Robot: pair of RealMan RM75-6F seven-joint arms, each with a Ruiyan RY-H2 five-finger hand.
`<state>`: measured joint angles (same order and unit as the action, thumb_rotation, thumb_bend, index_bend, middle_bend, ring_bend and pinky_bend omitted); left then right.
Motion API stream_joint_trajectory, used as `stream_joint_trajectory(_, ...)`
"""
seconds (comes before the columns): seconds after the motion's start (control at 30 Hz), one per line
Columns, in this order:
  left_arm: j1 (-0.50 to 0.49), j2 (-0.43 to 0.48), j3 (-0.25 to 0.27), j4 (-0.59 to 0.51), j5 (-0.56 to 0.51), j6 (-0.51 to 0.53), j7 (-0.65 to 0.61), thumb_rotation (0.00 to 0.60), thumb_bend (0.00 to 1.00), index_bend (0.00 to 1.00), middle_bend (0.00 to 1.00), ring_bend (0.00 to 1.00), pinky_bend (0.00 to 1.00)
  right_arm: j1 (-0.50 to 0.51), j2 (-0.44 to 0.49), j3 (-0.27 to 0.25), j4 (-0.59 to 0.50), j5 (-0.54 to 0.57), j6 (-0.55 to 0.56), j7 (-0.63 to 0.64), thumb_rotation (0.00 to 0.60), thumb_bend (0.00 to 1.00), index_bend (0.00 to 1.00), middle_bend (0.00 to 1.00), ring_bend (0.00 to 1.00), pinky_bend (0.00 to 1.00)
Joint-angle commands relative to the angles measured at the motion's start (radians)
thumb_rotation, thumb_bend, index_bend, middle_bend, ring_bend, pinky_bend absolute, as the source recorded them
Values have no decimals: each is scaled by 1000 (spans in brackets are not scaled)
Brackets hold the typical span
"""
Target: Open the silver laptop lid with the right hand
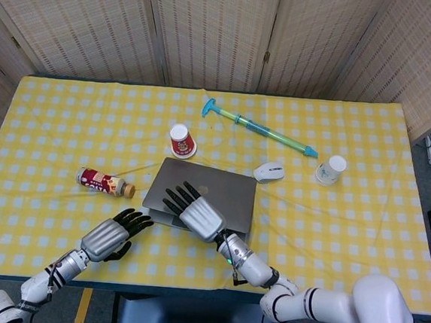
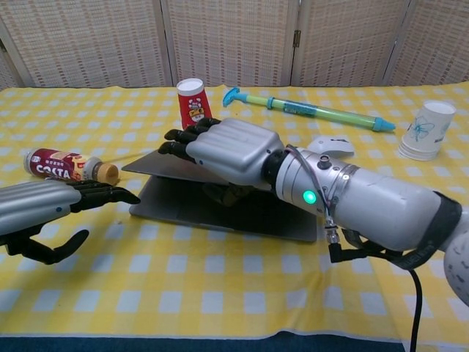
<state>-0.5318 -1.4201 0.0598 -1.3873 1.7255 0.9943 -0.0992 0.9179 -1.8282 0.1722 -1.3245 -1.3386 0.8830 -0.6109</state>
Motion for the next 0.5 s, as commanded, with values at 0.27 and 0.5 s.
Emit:
stream_joint_trajectory(0.27, -58, -53, -23, 20, -83, -92, 38, 600, 757, 17, 76, 13, 0, 8, 1, 0, -4, 5, 8, -3, 600, 606, 0, 0, 0, 0)
stream_joint_trajectory(0.5, -78, -86, -20, 66, -121, -124, 24, 600, 763, 21, 76, 12, 0, 11, 5, -1, -5, 9, 14, -4, 600, 606, 0, 0, 0, 0)
